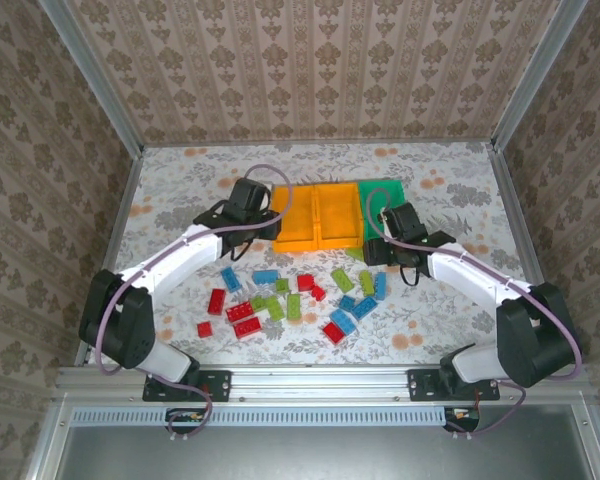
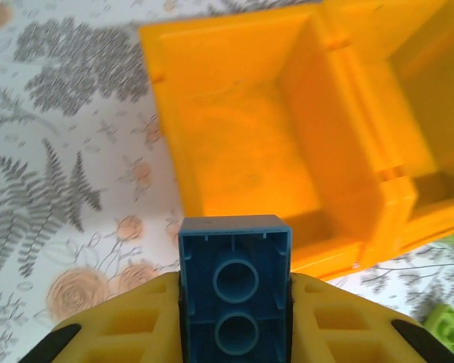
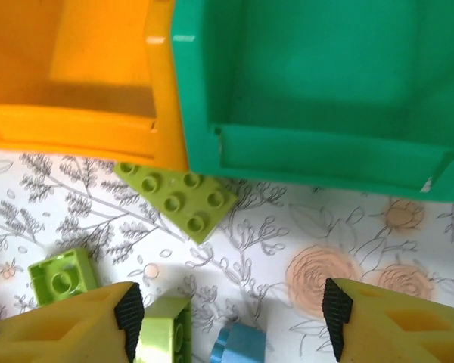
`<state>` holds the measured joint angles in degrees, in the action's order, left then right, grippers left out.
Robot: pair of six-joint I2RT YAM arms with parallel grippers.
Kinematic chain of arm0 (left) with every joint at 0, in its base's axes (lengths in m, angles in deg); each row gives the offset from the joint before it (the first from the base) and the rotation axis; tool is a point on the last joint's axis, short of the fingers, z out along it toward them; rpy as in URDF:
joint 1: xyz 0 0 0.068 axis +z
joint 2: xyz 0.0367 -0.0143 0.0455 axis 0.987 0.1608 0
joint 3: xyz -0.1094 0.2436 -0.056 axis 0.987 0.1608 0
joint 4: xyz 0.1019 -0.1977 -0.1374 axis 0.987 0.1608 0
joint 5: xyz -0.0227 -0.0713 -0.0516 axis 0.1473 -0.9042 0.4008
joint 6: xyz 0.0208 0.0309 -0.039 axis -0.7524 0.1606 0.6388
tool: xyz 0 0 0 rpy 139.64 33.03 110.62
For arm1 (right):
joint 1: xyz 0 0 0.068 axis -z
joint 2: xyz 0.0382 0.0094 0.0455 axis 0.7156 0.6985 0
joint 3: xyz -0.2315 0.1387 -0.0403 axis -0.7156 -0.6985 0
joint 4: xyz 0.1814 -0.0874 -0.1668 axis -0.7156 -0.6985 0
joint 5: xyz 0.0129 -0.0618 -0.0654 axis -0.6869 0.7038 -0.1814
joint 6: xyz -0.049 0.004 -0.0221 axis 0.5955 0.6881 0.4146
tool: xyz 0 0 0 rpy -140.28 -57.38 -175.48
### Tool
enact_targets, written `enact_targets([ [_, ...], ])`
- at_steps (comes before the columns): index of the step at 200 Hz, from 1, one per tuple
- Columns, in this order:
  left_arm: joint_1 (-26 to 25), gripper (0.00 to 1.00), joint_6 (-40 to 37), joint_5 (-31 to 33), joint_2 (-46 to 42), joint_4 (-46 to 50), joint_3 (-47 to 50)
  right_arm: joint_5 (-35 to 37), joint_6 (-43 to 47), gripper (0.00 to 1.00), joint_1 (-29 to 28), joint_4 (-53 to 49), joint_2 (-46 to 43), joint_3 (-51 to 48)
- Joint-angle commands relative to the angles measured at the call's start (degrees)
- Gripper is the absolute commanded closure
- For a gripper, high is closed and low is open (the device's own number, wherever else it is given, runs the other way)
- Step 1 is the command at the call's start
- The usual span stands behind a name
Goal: Sort the legos into containers by color
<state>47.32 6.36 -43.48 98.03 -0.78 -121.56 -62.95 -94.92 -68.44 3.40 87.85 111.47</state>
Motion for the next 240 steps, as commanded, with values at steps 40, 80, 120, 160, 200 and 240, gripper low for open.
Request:
enact_targets([
  [40, -0.5, 0.7, -2.8, -2.3, 9.7, -1.3, -8.4, 0.7, -1.4, 0.37, -7.6, -6.9, 3.5, 2.2],
  [80, -0.3, 0.7, -3.6, -3.7, 16.9, 0.0, -15.0, 2.9, -3.1, 0.38, -11.7, -9.5, 6.7, 4.0],
  [120, -0.3, 0.64, -2.6, -4.0, 19.4, -0.1, -16.7, 5.1, -4.5, 0.41, -12.9, -11.4, 9.1, 4.8],
  [160, -1.3, 0.49, -3.3, -2.8, 17.0, -0.2, -14.3, 6.3, -4.0, 0.44, -13.4, -13.0, 11.3, 7.0],
  [200, -1.3, 0.36, -2.7, -0.7, 12.1, -1.6, -9.3, 7.1, -4.6, 0.47, -13.4, -13.7, 12.6, 7.4],
  [240, -1.3, 0.26, -1.7, 0.5, 7.0, -3.5, -4.1, 6.3, -5.0, 0.53, -13.4, -13.8, 14.4, 7.8],
])
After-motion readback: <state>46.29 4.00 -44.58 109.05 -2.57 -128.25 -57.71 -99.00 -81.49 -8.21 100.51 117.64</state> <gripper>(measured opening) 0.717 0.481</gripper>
